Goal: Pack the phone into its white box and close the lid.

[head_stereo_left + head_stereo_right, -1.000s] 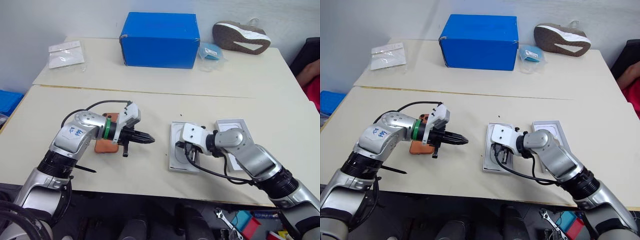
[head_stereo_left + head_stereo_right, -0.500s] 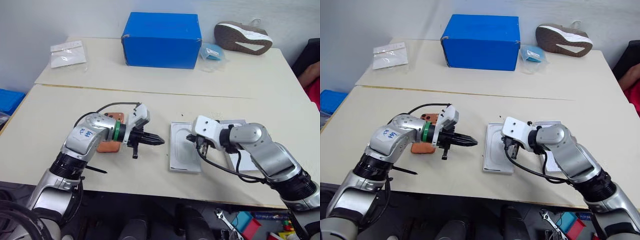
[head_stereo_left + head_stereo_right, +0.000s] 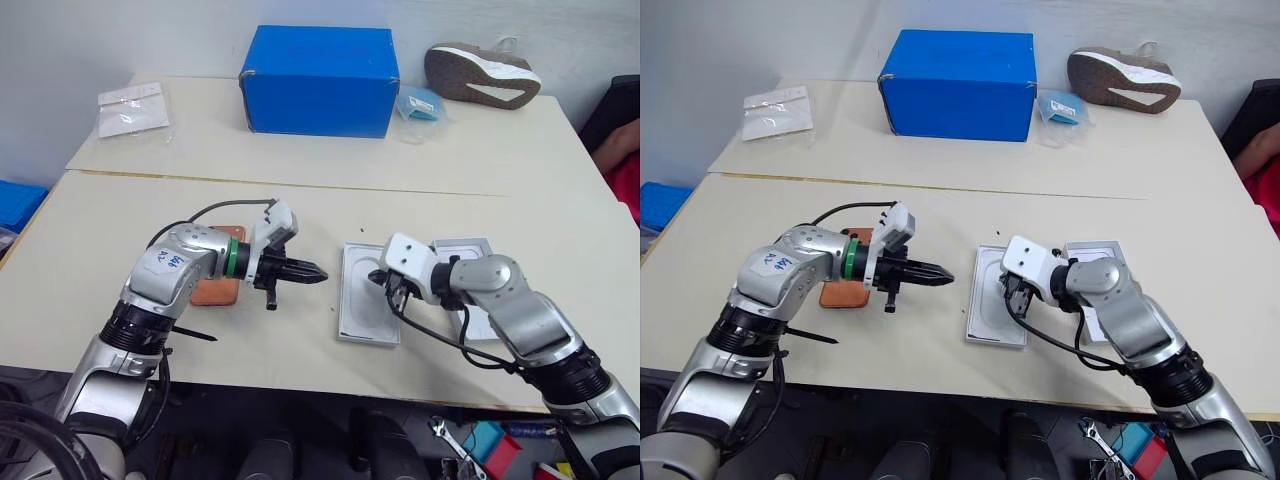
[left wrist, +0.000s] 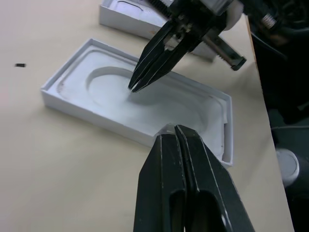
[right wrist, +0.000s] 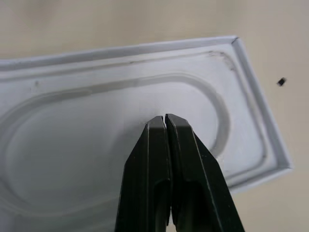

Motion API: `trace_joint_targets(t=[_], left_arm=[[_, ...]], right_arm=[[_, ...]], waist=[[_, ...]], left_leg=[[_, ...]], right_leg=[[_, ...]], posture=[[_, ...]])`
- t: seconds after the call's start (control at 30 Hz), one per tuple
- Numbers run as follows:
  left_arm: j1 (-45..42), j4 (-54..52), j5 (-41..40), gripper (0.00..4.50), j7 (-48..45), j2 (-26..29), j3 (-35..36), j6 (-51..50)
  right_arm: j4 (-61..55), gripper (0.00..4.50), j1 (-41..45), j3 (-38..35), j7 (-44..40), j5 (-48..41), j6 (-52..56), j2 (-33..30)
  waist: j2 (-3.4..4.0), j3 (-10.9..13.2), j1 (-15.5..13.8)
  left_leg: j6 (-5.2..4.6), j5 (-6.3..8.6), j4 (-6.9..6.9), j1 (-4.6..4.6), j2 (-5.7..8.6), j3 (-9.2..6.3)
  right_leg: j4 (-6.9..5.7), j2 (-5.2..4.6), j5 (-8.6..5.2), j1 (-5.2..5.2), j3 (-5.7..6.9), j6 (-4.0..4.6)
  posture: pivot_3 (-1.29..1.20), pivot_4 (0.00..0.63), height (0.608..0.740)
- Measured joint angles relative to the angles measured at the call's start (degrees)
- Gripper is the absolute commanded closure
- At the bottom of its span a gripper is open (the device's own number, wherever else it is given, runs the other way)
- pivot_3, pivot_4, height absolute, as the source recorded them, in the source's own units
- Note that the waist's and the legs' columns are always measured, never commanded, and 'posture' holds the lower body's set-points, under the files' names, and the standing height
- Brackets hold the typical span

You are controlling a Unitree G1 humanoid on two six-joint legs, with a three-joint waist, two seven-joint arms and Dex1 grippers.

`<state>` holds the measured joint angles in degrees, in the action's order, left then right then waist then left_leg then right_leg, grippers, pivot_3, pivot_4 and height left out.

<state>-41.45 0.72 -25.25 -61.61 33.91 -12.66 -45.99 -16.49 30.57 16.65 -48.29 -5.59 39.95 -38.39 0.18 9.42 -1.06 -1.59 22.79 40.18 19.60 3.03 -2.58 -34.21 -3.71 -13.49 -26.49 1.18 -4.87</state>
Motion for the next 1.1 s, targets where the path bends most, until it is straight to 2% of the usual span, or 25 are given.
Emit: trace_joint_targets(t=[0.07,0.17,0.27,0.4,0.57,0.7,0.83,1.1], left_arm=[[0.0,0.1,-1.5,4.5,0.6,0.8,2.1,-3.3],[0.7,0.3,-4.5,3.94,1.2,4.0,7.4,-9.5],[1.8,2.4,-9.1,3.01,1.1,8.2,14.6,-16.8],[4.1,6.6,-12.0,1.71,-0.7,15.2,20.3,-22.1],[9.4,14.6,-12.4,0.05,-5.5,25.7,22.5,-22.4],[11.8,21.9,-10.4,0.02,-7.5,30.2,22.8,-20.8],[10.9,27.7,-6.9,0.02,-7.6,31.3,19.7,-20.0],[0.2,36.5,0.4,0.02,-4.3,23.9,11.4,-19.5]], right_arm=[[-3.1,4.46,0.3,-2.6,-0.6,-3.2,2.5,0.6],[-6.8,4.5,0.4,-4.8,-1.8,-7.2,5.2,0.6],[-7.2,4.5,0.5,-5.1,-2.5,-9.1,6.2,0.6],[-7.3,4.5,0.7,-5.0,-3.4,-10.3,5.4,0.7],[-7.0,4.5,1.6,-3.7,-6.2,-11.9,1.7,1.0],[-6.3,4.5,1.8,-3.0,-7.8,-12.1,-0.6,1.0],[-3.1,4.5,3.4,0.8,-8.1,-10.7,-3.6,3.6],[12.9,4.5,13.3,10.3,-6.8,-2.4,-11.1,14.2]], waist=[[0.0,0.0,0.1],[0.0,0.0,0.7],[0.0,0.0,1.1],[0.0,0.0,1.3],[0.0,0.0,1.4],[-0.03,0.0,1.0],[-0.08,0.0,1.1],[-0.15,-0.1,1.3]], left_leg=[[0.0,0.0,0.0,0.0,-0.01,0.0],[0.01,0.0,-0.02,-0.02,-0.03,-0.02],[0.01,0.0,-0.01,-0.07,-0.03,-0.01],[0.02,0.0,-0.06,-0.11,-0.02,0.01],[0.02,0.01,-0.11,-0.14,0.0,0.04],[0.01,0.01,-0.1,-0.13,0.01,0.01],[-0.01,0.0,-0.1,-0.14,0.09,0.03],[-0.01,-0.01,-0.06,-0.29,0.21,0.07]], right_leg=[[-0.01,0.01,0.0,-0.01,-0.01,0.0],[-0.05,0.02,0.0,0.0,-0.01,0.0],[-0.12,0.0,0.0,0.01,-0.04,0.0],[-0.17,0.02,-0.02,-0.02,-0.05,0.02],[-0.18,0.01,-0.03,-0.03,-0.05,0.05],[-0.18,-0.03,-0.04,0.0,-0.03,0.06],[-0.25,-0.07,-0.04,-0.02,-0.05,0.06],[-0.67,-0.15,-0.04,-0.11,0.06,0.07]], posture=[[0.0,0.15,0.74],[0.0,0.15,0.74],[0.0,0.15,0.74],[0.0,0.15,0.74],[0.0,0.15,0.74],[0.0,0.15,0.74],[0.0,0.15,0.74],[0.0,0.15,0.74]])
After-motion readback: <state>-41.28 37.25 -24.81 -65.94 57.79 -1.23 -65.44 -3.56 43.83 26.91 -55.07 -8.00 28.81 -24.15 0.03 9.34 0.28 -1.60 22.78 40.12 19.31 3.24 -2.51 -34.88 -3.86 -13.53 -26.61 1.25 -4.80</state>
